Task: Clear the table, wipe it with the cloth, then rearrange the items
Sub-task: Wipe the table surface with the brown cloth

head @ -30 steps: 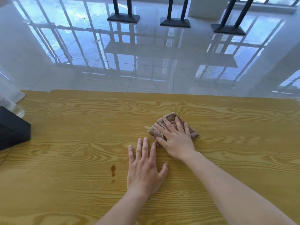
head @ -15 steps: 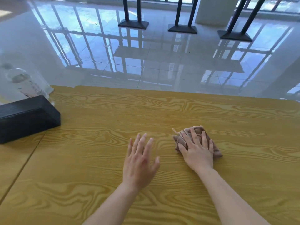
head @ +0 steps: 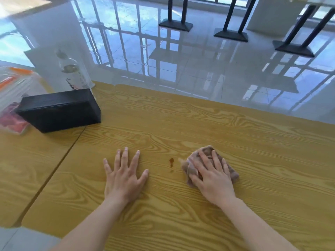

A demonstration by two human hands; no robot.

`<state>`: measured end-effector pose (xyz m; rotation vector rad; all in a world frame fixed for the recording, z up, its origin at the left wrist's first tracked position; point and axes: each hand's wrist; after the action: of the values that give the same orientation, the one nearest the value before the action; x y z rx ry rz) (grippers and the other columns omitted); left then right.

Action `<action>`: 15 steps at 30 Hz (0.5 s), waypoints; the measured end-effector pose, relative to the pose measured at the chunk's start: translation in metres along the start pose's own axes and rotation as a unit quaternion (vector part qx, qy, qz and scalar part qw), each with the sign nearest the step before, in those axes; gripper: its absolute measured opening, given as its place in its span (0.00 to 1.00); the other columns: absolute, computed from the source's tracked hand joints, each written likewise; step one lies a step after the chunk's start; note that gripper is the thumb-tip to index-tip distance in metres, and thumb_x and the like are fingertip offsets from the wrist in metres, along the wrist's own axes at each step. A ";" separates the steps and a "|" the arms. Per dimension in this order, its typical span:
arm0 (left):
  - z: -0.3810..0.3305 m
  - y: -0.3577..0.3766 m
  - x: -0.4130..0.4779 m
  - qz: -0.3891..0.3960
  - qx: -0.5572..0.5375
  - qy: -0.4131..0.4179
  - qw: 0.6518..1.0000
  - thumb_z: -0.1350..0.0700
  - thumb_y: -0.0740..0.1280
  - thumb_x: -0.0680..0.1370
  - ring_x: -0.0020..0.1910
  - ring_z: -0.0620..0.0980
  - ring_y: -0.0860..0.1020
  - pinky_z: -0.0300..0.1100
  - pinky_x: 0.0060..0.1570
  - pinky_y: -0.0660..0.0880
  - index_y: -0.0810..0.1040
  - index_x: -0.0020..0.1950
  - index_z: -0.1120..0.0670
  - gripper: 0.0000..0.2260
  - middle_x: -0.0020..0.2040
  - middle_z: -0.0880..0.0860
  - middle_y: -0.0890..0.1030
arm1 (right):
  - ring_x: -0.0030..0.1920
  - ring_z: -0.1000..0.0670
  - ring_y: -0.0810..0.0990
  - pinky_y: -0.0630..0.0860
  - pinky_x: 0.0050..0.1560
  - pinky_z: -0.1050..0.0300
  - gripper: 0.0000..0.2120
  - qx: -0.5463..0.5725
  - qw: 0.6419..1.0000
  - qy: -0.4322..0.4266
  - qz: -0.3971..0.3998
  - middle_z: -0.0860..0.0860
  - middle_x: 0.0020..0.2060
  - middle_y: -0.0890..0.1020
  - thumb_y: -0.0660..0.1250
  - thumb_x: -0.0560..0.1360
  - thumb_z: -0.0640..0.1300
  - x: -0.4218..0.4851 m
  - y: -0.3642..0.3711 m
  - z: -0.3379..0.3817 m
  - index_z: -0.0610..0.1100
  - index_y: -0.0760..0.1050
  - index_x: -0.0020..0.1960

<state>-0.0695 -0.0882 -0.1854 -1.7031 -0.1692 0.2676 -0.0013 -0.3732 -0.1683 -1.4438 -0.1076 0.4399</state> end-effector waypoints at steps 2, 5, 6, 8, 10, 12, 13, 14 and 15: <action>-0.001 -0.002 -0.001 -0.001 -0.003 -0.004 1.000 0.30 0.43 0.75 0.79 0.55 0.41 0.66 0.73 0.40 0.47 0.79 0.42 0.34 0.81 0.53 0.46 | 0.78 0.46 0.36 0.37 0.75 0.40 0.30 0.047 0.995 0.087 -0.021 0.62 0.78 0.44 0.34 0.74 0.68 0.021 0.000 0.026 0.68 0.47 0.76; 0.000 -0.004 0.000 0.013 0.003 -0.006 1.000 0.29 0.42 0.75 0.79 0.55 0.40 0.65 0.73 0.39 0.45 0.79 0.41 0.35 0.81 0.53 0.45 | 0.78 0.46 0.36 0.37 0.75 0.39 0.26 0.071 0.997 -0.031 -0.012 0.63 0.78 0.45 0.39 0.78 0.67 0.002 0.011 0.070 0.69 0.48 0.76; 0.000 -0.004 0.000 0.013 0.003 -0.007 1.000 0.29 0.42 0.75 0.79 0.55 0.41 0.65 0.73 0.39 0.46 0.79 0.41 0.35 0.81 0.53 0.45 | 0.78 0.45 0.37 0.38 0.75 0.39 0.24 0.056 0.995 -0.084 -0.009 0.63 0.78 0.46 0.42 0.79 0.66 -0.018 0.017 0.076 0.69 0.48 0.75; 0.000 -0.004 0.000 0.003 -0.003 -0.008 1.000 0.30 0.43 0.75 0.79 0.55 0.42 0.66 0.73 0.41 0.48 0.79 0.41 0.35 0.81 0.54 0.47 | 0.79 0.44 0.42 0.44 0.75 0.38 0.25 0.012 0.989 -0.144 -0.021 0.61 0.79 0.49 0.49 0.80 0.65 -0.051 0.024 0.069 0.69 0.50 0.75; 0.000 -0.002 0.001 -0.003 -0.006 -0.005 1.000 0.30 0.45 0.75 0.79 0.55 0.43 0.66 0.73 0.41 0.49 0.79 0.41 0.34 0.81 0.54 0.48 | 0.79 0.45 0.44 0.46 0.75 0.39 0.26 -0.009 0.992 -0.126 -0.027 0.61 0.79 0.49 0.50 0.79 0.66 -0.048 0.022 0.050 0.69 0.50 0.75; 0.001 -0.001 0.001 -0.003 -0.007 -0.003 1.000 0.30 0.45 0.75 0.79 0.55 0.43 0.66 0.73 0.41 0.49 0.79 0.42 0.34 0.81 0.54 0.48 | 0.79 0.46 0.39 0.42 0.76 0.40 0.26 -0.024 0.998 -0.059 -0.025 0.61 0.79 0.44 0.46 0.78 0.68 -0.016 0.016 0.036 0.70 0.45 0.75; 0.001 -0.001 0.001 -0.002 -0.009 -0.001 1.000 0.30 0.46 0.75 0.79 0.55 0.43 0.66 0.73 0.40 0.49 0.79 0.42 0.34 0.81 0.54 0.48 | 0.78 0.46 0.36 0.40 0.76 0.39 0.27 -0.014 1.000 -0.013 -0.021 0.61 0.78 0.42 0.43 0.78 0.69 0.007 0.010 0.034 0.70 0.42 0.75; 0.001 0.000 0.001 -0.002 -0.011 0.001 1.000 0.30 0.46 0.75 0.79 0.55 0.43 0.66 0.73 0.40 0.49 0.79 0.42 0.34 0.81 0.54 0.48 | 0.78 0.45 0.34 0.37 0.75 0.39 0.27 0.003 0.999 0.030 -0.014 0.61 0.78 0.40 0.42 0.77 0.69 0.032 0.005 0.037 0.70 0.41 0.75; 0.000 0.000 0.001 -0.005 -0.013 0.001 1.000 0.30 0.46 0.76 0.79 0.55 0.43 0.66 0.73 0.41 0.50 0.79 0.42 0.34 0.81 0.54 0.49 | 0.77 0.45 0.33 0.35 0.75 0.38 0.27 0.021 0.998 0.064 -0.005 0.60 0.78 0.39 0.41 0.77 0.69 0.053 0.001 0.043 0.69 0.41 0.75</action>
<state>-0.0685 -0.0875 -0.1852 -1.7282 -0.1794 0.2573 0.0328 -0.3140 -0.1739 -1.4266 -0.0020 0.3389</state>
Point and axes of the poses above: each hand's wrist, its own x-axis towards the middle knuckle, its own y-axis out of the palm, z = x × y
